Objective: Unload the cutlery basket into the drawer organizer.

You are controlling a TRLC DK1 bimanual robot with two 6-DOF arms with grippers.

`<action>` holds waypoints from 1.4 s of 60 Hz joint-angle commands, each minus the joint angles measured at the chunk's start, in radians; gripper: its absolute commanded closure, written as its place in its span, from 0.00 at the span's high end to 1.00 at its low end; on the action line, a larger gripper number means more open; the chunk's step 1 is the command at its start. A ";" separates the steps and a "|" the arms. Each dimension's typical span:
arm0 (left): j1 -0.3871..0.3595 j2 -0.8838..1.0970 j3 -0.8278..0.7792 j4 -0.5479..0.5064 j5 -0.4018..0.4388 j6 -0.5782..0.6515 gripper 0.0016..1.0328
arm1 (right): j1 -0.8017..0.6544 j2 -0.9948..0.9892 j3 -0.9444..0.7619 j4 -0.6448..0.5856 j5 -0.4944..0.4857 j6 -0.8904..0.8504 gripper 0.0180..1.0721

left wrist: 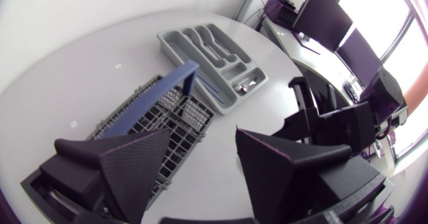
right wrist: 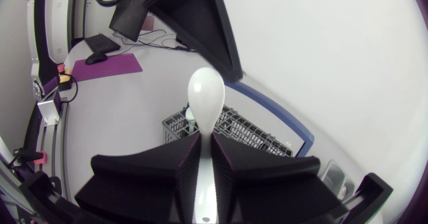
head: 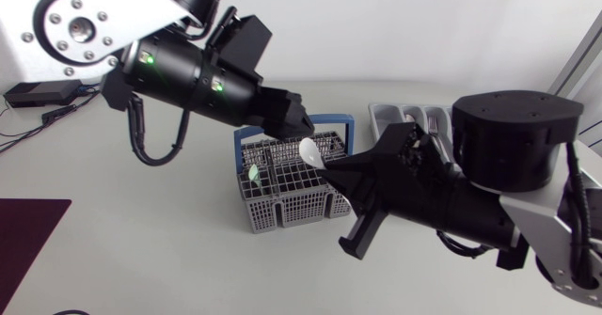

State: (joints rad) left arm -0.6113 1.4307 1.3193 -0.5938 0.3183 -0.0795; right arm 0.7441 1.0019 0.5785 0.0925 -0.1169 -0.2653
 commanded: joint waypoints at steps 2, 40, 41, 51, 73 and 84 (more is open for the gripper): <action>0.076 -0.062 0.069 -0.009 -0.007 -0.019 0.86 | -0.026 -0.043 -0.045 -0.045 -0.026 -0.020 0.15; 0.231 -0.122 0.037 -0.121 -0.085 0.133 0.86 | -0.509 -0.210 -0.088 -0.369 -0.518 -0.347 0.15; 0.226 -0.124 0.029 -0.123 -0.096 0.138 0.86 | -0.535 -0.206 -0.081 -0.384 -0.538 -0.368 0.15; 0.153 -0.133 -0.058 -0.146 -0.180 0.210 0.86 | -0.733 -0.131 -0.035 -0.524 -0.670 -0.600 0.15; -0.001 -0.164 -0.209 -0.133 -0.378 0.248 0.86 | -0.999 0.196 0.096 -0.735 -0.759 -1.092 0.12; -0.067 -0.158 -0.246 -0.113 -0.481 0.241 0.86 | -1.100 0.362 0.227 -0.864 -0.748 -1.332 0.12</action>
State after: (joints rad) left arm -0.6495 1.2808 1.1023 -0.7204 -0.1337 0.1558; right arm -0.3180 1.2961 0.7403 -0.7254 -0.8635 -1.4437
